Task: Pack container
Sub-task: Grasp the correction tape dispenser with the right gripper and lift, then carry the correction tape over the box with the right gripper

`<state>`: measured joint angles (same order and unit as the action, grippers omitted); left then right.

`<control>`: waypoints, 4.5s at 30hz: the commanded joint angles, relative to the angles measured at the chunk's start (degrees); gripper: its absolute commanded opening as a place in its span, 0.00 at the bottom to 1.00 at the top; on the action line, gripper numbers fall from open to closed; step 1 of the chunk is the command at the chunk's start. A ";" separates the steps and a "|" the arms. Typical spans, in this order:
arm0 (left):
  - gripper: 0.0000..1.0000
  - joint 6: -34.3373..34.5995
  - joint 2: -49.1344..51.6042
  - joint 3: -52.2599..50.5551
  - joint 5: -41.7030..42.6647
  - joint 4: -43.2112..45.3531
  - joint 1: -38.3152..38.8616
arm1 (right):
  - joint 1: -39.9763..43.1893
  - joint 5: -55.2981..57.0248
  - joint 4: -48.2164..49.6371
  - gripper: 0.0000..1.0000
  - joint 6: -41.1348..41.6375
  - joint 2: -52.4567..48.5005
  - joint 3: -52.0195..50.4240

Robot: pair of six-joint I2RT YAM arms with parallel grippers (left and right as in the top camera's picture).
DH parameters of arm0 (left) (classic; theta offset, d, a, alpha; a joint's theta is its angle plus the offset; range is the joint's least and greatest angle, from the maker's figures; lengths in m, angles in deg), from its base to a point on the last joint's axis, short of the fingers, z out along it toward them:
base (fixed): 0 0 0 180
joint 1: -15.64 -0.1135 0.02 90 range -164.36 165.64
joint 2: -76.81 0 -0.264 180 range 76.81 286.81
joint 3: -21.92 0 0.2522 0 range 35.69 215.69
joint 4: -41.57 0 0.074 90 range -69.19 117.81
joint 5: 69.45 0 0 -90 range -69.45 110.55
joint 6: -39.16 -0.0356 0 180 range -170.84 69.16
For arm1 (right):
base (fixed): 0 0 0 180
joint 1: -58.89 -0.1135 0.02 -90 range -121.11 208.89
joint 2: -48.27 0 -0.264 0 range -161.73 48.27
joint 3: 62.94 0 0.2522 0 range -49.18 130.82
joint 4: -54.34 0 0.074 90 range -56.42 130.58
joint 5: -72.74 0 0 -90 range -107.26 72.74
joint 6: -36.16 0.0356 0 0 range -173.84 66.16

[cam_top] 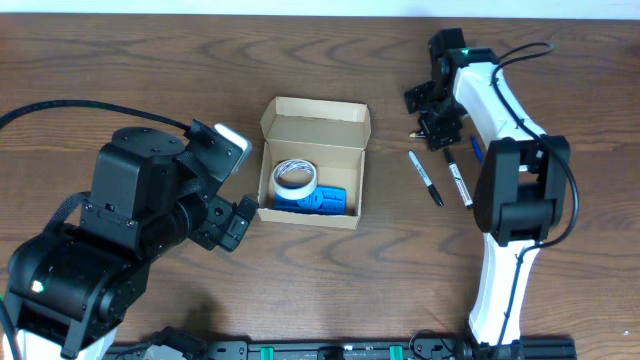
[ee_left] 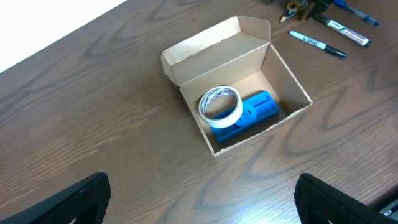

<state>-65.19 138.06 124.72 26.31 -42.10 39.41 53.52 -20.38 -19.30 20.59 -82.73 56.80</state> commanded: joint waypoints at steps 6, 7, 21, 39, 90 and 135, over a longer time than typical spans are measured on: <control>0.95 0.59 -0.02 0.76 -0.39 -0.02 -0.17 | 1.25 -0.09 3.56 0.89 1.38 -1.79 -0.35; 0.95 0.59 -0.02 0.76 -0.39 0.00 -0.17 | 1.42 -0.09 3.78 0.89 1.40 -1.79 -0.35; 0.95 0.59 -0.02 0.76 -0.39 0.00 -0.17 | 3.89 0.92 2.86 0.80 1.60 -1.90 -0.35; 0.95 0.59 -0.02 0.76 -0.39 -0.02 -0.17 | 4.07 0.96 2.84 0.65 1.62 -3.21 -0.35; 0.95 0.59 -0.02 0.76 -0.39 0.00 -0.17 | 3.48 -2.69 -10.97 0.25 -9.75 -4.98 20.70; 0.95 0.59 -0.02 0.76 -0.39 0.00 -0.17 | -26.01 1.42 -23.63 0.24 -36.17 7.19 30.84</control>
<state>-65.19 138.06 124.72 26.31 -42.10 39.41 28.67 -19.96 -45.05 -14.31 -81.97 94.19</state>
